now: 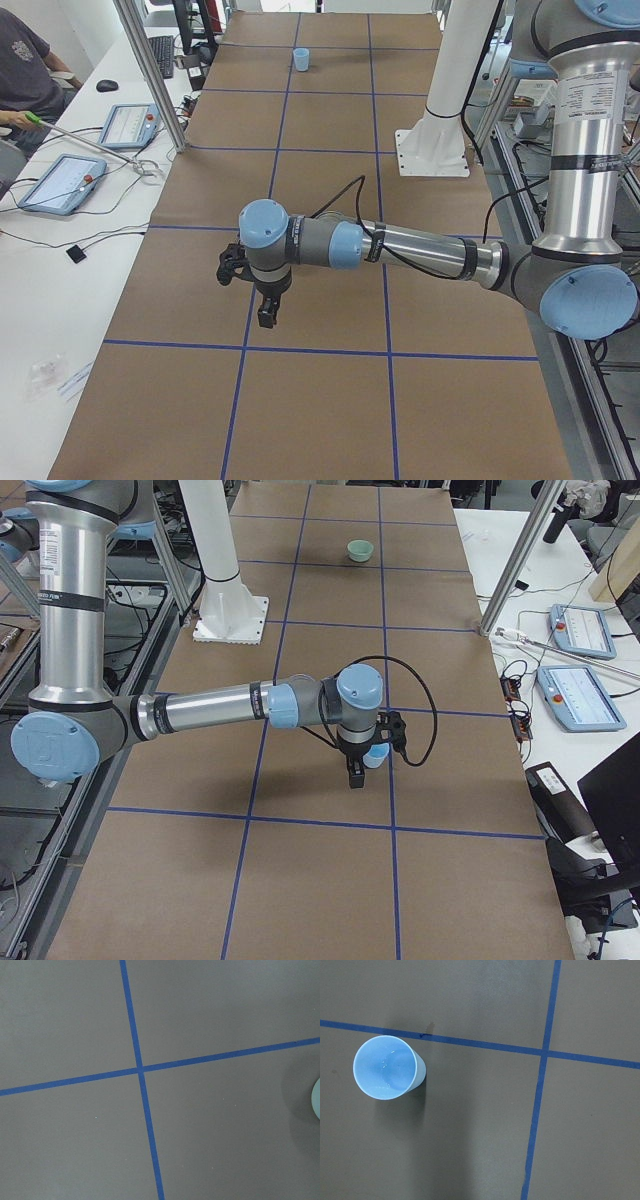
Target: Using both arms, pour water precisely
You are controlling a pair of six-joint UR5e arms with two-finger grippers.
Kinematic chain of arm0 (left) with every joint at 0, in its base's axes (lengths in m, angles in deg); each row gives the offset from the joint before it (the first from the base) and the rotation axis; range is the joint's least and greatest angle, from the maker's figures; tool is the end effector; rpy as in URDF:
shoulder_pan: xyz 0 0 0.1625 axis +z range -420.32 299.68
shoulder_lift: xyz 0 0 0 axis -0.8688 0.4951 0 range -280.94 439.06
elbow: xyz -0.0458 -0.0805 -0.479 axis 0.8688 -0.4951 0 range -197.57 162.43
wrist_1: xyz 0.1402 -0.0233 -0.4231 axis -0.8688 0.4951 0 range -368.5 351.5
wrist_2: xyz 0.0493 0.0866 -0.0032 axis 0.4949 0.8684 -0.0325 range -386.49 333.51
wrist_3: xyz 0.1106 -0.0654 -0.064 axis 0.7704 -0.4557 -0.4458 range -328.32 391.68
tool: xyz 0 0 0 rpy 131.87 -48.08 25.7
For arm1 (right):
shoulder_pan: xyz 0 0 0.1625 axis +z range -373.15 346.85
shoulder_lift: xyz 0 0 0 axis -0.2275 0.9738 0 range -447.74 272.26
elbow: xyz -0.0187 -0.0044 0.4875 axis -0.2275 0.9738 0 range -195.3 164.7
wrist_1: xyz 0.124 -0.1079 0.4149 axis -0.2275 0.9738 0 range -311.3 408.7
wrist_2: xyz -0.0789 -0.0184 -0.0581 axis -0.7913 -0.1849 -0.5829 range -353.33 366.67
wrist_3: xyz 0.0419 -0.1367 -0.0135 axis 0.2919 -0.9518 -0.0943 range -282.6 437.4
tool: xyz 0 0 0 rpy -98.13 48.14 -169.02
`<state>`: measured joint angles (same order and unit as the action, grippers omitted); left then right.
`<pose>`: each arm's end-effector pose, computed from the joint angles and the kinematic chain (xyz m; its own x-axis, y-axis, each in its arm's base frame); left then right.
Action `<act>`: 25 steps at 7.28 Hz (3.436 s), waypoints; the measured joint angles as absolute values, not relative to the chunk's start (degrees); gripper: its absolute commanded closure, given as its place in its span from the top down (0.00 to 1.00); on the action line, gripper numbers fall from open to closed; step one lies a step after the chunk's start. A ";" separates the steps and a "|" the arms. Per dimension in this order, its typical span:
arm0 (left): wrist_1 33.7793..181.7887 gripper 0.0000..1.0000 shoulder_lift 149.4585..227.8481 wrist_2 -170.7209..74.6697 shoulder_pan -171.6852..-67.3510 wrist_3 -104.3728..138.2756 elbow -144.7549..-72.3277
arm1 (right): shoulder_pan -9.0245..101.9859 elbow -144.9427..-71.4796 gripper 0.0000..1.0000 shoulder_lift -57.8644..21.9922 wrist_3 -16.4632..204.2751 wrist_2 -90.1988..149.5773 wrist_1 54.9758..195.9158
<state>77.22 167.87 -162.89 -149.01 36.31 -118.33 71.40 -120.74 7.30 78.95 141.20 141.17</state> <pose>-0.0175 -0.5189 0.6689 0.6839 0.1624 -0.7113 -0.0780 0.9856 0.1500 -0.0141 -0.4898 0.6593 0.7027 -0.1373 0.6981 0.0753 0.9900 0.1190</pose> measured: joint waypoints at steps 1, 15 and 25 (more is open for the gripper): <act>77.20 1.00 167.86 -162.92 -148.88 36.27 -118.22 | 71.40 -120.67 1.00 7.28 78.90 141.11 141.16; 90.96 1.00 180.35 -161.66 -122.57 9.98 -107.63 | 70.28 -120.43 1.00 7.43 79.00 141.51 141.25; 101.10 0.00 184.35 -167.27 -117.67 5.95 -98.62 | 68.18 -120.38 1.00 6.80 79.03 141.40 141.16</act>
